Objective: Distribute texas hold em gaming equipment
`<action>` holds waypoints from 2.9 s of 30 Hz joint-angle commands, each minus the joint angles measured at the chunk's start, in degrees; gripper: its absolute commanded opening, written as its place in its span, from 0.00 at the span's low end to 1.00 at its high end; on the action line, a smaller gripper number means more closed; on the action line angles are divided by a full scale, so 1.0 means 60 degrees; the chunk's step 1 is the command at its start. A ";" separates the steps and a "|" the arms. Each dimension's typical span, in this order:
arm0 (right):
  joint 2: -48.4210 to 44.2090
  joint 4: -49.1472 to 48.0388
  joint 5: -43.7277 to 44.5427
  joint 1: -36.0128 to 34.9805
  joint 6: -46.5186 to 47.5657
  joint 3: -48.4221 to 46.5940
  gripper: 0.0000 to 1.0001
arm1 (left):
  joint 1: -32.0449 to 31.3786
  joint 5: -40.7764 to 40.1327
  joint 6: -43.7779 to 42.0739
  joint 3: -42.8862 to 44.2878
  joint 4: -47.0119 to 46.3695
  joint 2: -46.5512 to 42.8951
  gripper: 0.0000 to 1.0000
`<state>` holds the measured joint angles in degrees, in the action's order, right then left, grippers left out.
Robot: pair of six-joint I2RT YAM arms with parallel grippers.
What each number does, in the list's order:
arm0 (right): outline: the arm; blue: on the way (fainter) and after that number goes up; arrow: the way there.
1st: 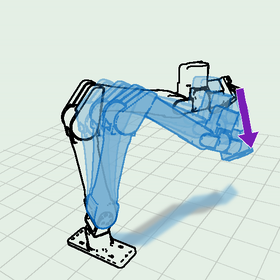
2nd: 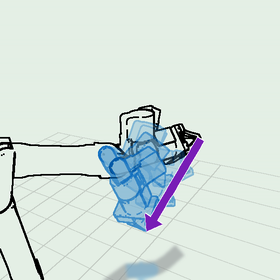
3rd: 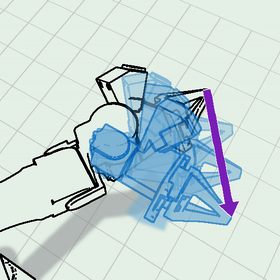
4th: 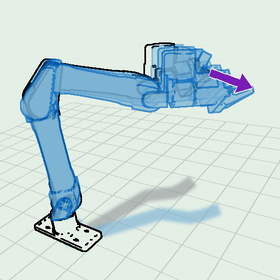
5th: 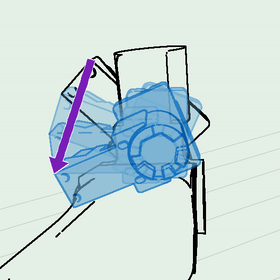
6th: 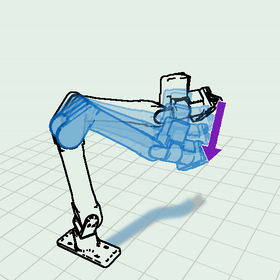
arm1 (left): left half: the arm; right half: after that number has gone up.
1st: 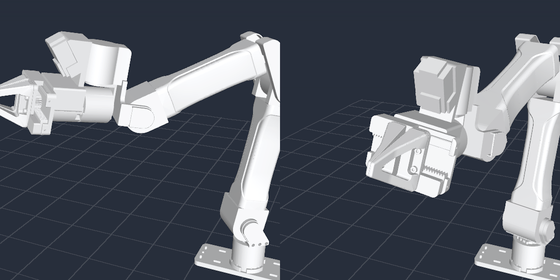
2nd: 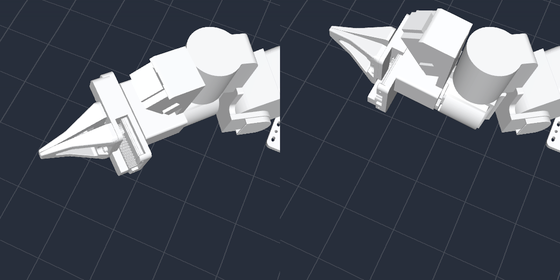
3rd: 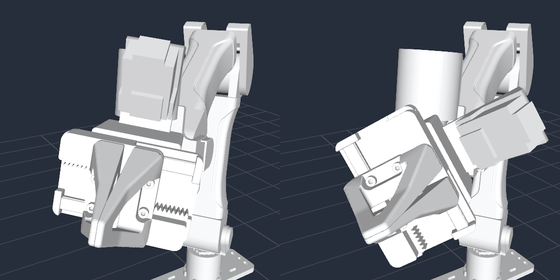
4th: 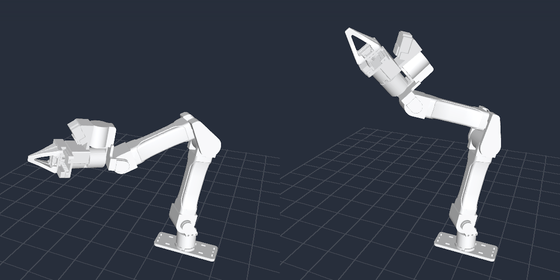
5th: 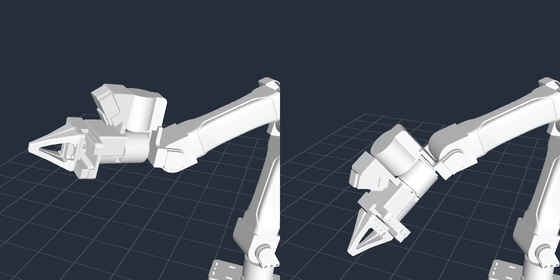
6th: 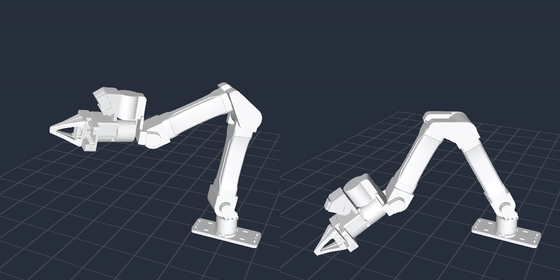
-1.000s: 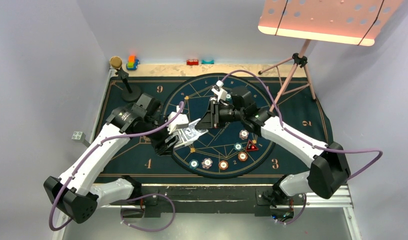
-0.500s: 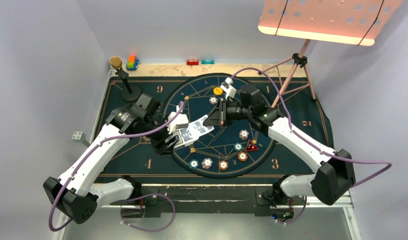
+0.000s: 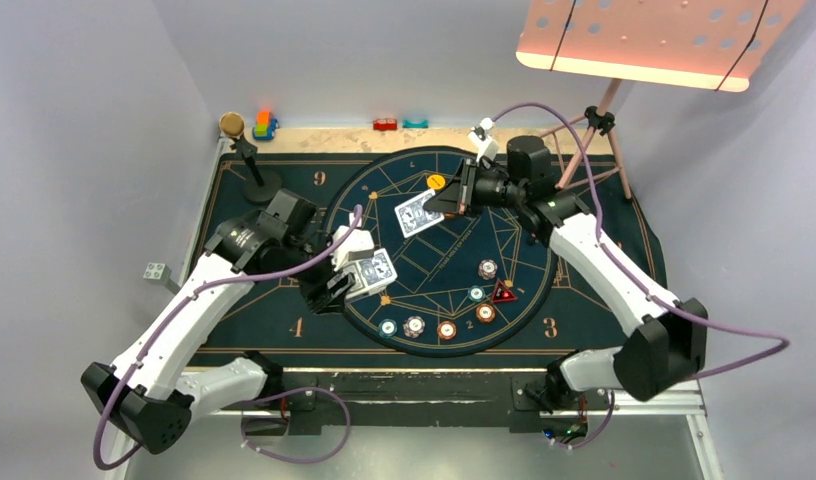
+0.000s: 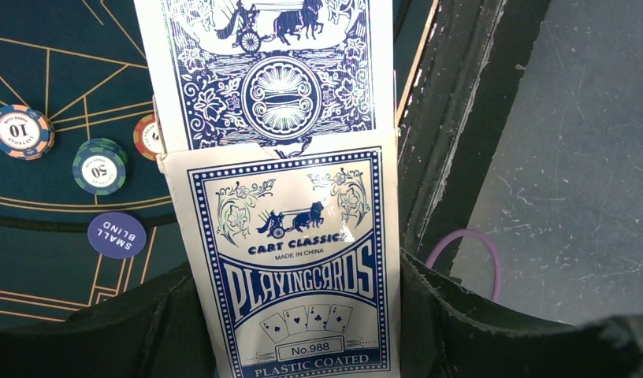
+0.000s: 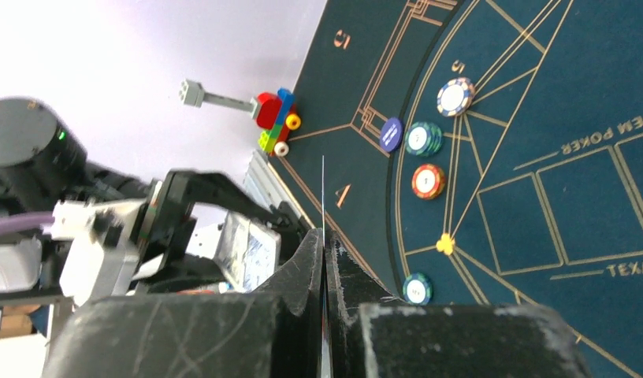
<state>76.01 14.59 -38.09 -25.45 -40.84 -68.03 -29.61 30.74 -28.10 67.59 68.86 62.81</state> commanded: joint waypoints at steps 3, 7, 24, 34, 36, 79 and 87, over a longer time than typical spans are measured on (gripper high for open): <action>0.2287 -0.2042 -0.0659 -0.0159 -0.0563 -0.0486 0.00 | 0.0034 0.0626 -0.0137 0.0038 0.0371 -0.0528 0.03; 0.4348 -0.2518 -0.0416 -0.1095 -0.0798 -0.1633 0.00 | 0.0033 0.0635 -0.0109 0.0083 0.0497 -0.0693 0.03; 0.9648 -0.3229 0.1347 -0.2780 -0.2158 -0.6173 0.11 | 0.0028 0.0678 -0.0113 0.0161 0.0522 -0.0723 0.02; 0.9275 -0.1357 0.1992 -0.2627 -0.1324 -0.6504 0.64 | 0.0039 0.0601 -0.0122 0.0186 0.0525 -0.0632 0.03; 0.8805 -0.1276 0.2045 -0.2480 -0.1201 -0.6242 0.64 | 0.0038 0.0530 -0.0143 0.0203 0.0541 -0.0581 0.03; 0.1339 -0.4753 -0.1407 -0.2814 -0.1689 0.1672 0.98 | 0.0049 0.0208 0.0186 0.0550 -0.0495 0.0147 0.00; 0.1420 -0.4767 -0.1452 -0.2813 -0.1879 0.1786 0.81 | 0.0058 0.0179 0.0113 0.0514 -0.0470 0.0086 0.00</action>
<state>85.23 -12.14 -44.84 -42.24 -51.48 -56.86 -29.58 31.07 -27.62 68.42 67.81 63.90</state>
